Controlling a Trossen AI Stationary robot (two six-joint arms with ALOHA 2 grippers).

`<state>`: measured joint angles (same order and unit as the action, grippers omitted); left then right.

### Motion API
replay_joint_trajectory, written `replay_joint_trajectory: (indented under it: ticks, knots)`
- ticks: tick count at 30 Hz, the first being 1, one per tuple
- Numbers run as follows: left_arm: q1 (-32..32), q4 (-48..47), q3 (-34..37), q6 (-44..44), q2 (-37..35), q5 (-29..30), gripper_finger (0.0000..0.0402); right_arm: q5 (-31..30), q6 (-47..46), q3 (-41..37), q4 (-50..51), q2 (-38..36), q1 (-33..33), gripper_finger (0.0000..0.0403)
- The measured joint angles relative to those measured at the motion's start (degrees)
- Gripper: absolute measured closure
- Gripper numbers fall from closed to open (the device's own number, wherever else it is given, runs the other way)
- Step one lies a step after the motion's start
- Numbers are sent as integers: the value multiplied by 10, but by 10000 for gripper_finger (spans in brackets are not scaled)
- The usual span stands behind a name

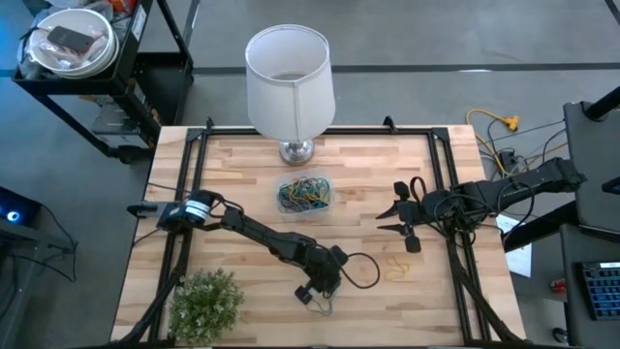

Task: Pick and place rubber bands into bin
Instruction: Put the blue rubber band into the transparent container

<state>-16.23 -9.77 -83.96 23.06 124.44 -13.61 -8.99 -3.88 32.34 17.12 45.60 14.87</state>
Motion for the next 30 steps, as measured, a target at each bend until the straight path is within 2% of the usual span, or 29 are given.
replay_joint_trajectory:
  ticks: [2, 10, 18, 30]
  knots:
    - [0, -2, 0, 8, 0, 1, 394, 0, 0, 0, 0, 0, 0, 294]
    - [0, -3, 1, 16, -5, 15, 400, 0, 0, -1, 0, 0, 0, 293]
    - [-1, -15, 2, 15, -42, 149, 402, 0, 0, -2, 0, 0, 0, 295]
    - [-3, -95, 9, 13, -143, 294, 401, 0, -3, -4, 0, 6, 0, 302]
